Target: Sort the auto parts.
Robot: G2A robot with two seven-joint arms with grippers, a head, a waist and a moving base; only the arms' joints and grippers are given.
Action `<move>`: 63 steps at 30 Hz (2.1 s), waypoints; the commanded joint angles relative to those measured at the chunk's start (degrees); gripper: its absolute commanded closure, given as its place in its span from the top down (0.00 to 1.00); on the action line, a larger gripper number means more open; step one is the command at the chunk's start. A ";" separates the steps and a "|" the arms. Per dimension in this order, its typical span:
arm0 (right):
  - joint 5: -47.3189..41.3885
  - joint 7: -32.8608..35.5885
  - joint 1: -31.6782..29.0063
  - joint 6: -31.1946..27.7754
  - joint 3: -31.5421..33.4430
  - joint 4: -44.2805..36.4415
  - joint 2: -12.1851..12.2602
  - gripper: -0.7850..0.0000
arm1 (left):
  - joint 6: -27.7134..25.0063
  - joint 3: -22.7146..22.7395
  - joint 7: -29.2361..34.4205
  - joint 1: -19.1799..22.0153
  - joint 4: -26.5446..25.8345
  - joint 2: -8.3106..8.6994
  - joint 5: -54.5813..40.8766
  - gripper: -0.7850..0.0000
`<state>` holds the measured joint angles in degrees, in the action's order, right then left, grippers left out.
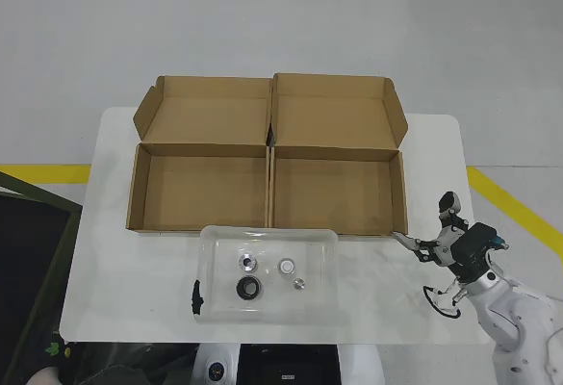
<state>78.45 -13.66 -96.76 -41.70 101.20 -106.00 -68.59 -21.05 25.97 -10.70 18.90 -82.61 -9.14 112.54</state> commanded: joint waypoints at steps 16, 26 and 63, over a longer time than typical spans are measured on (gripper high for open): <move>0.00 0.00 0.00 0.00 0.00 0.00 0.00 1.00 | 0.00 0.00 0.00 0.00 0.00 0.00 0.00 1.00; -0.17 2.53 1.00 -1.08 -1.67 -0.85 0.18 1.00 | 0.00 0.00 0.00 0.00 0.00 0.00 0.00 1.00; 2.08 25.10 12.14 -16.31 -24.42 -8.83 2.13 1.00 | 0.00 0.00 0.00 0.00 0.00 0.00 0.00 1.00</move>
<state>80.55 11.07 -84.94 -58.01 77.29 -114.93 -66.47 -21.05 25.97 -10.70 18.90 -82.61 -9.14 112.54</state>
